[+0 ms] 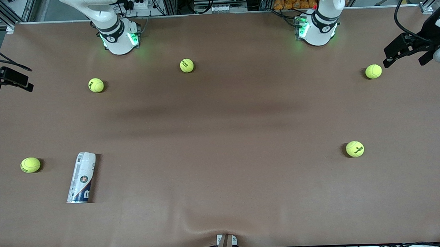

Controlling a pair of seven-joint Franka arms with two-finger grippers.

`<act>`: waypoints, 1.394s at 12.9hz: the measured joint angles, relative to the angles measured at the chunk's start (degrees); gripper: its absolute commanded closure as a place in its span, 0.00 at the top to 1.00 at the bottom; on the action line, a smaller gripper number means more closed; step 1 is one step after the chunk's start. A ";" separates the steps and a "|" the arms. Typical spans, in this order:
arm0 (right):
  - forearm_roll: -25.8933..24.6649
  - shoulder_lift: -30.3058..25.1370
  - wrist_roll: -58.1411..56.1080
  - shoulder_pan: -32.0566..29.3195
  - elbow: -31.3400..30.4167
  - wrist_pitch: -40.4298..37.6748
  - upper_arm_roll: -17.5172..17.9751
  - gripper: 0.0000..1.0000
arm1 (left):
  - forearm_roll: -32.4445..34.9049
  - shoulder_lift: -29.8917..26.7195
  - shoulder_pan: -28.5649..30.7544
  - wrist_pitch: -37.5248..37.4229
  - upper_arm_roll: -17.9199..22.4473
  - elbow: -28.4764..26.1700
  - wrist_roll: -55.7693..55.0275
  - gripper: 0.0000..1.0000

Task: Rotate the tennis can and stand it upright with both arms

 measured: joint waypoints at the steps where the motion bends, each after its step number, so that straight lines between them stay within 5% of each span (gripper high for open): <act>1: 0.00 0.01 0.00 0.00 -0.03 0.00 0.00 1.00 | 0.00 0.04 0.00 0.00 0.00 0.00 0.00 1.00; 10: 0.00 2.50 0.00 -0.12 -4.74 5.68 -0.05 1.00 | 0.00 0.72 0.00 0.00 0.03 -0.01 0.17 1.00; 18: -0.21 17.03 -0.01 -1.11 -6.07 17.87 -0.25 1.00 | 0.00 0.73 0.00 0.09 0.17 0.03 0.21 1.00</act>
